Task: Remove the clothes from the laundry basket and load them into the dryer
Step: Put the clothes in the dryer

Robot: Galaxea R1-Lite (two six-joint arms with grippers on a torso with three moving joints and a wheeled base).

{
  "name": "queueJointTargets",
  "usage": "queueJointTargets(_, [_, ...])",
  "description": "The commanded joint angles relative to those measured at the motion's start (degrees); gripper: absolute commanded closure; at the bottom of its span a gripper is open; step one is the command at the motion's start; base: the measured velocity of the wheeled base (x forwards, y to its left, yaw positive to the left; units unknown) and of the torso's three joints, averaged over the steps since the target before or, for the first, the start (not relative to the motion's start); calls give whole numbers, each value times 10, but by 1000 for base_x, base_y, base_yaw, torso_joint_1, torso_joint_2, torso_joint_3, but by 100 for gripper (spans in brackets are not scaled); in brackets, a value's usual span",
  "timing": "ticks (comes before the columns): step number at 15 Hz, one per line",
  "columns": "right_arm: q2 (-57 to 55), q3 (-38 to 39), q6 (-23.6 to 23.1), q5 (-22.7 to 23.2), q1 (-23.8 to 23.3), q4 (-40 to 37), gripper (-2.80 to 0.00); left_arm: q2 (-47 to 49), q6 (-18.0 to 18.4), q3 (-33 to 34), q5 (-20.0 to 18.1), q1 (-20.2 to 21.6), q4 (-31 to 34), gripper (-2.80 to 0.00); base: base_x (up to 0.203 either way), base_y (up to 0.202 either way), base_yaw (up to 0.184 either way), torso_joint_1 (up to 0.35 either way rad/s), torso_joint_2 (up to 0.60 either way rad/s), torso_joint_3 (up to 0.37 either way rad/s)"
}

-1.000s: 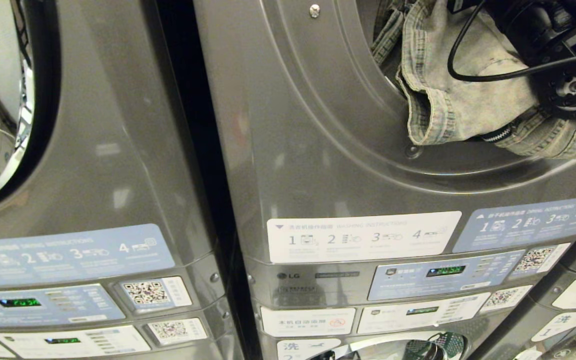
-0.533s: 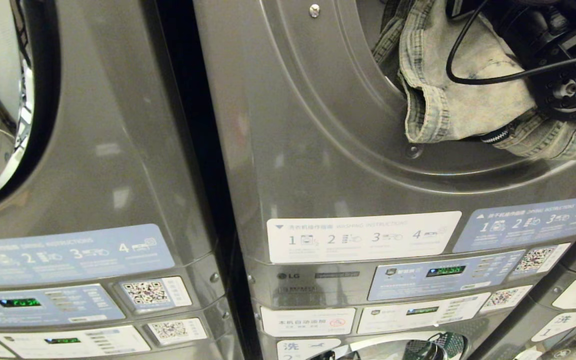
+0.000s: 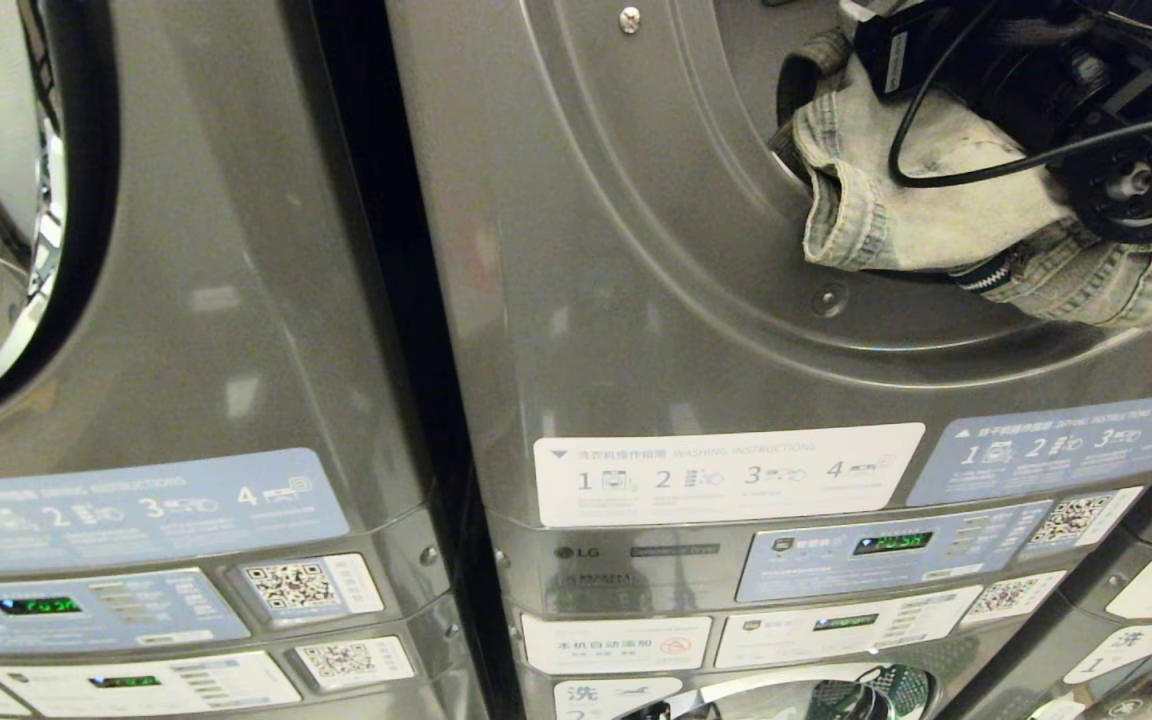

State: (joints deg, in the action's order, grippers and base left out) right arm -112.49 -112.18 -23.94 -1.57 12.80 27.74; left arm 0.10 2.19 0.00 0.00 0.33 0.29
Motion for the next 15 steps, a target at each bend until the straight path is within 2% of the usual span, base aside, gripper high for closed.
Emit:
queueJointTargets(1, [50,-1,38,-1,6,-102,-280,0,0,1,0,0,1,0,0,0,0,0,0,0])
queueJointTargets(3, [109,-1,106,-1,16,-209,-280,0,0,1,0,0,1,0,0,0,0,0,0,0])
queueJointTargets(6, [152,-1,147,0,43,-207,-280,0,0,1,0,0,0,0,0,0,0,0,0,0])
queueJointTargets(11, [169,-1,148,-4,54,-202,-280,0,1,0,0,0,0,0,0,0,0,0,0,0])
queueJointTargets(13, [192,-1,147,-37,59,-265,-280,0,-1,1,0,0,0,0,0,0,0,0,0,0])
queueJointTargets(15, [244,-1,150,-75,69,-379,-280,0,-1,1,1,0,0,0,0,0,0,0,0,0])
